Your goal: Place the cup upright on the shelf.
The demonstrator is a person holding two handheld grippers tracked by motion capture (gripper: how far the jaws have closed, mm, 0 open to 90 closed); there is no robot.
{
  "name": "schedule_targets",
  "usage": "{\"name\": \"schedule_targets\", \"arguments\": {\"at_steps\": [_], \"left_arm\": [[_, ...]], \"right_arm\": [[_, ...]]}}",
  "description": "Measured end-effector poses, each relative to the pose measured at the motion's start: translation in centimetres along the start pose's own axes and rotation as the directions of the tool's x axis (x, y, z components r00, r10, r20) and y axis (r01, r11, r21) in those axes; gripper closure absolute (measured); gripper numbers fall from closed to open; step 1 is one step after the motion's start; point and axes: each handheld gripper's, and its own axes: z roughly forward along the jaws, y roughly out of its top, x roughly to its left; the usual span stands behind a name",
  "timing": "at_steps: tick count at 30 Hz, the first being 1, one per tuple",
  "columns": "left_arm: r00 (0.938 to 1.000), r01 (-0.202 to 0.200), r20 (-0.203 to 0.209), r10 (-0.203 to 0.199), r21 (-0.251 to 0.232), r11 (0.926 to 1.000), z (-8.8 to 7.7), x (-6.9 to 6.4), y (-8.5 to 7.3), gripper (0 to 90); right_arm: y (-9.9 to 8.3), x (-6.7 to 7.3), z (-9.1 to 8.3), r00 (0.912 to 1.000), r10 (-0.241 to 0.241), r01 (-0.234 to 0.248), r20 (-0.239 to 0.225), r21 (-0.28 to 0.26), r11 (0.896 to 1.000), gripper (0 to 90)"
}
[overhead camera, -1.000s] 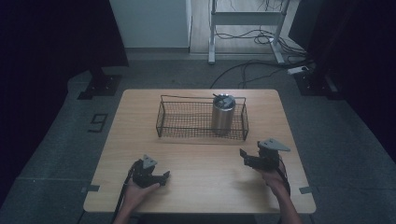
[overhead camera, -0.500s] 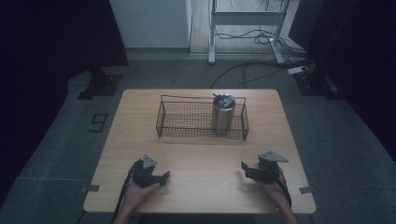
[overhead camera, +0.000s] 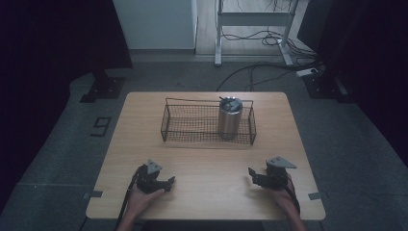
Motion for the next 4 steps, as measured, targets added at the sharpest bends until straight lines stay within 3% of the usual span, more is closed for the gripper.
{"name": "schedule_targets", "arguments": {"at_steps": [4], "left_arm": [[1.0, 0.0, 0.0, 0.0, 0.0, 1.0, 0.0, 0.0, 0.0, 13.4]], "right_arm": [[0.01, -0.1, -0.06, 1.0, 0.001, -0.001, 0.004, -0.002, 1.0, 17.0]]}}
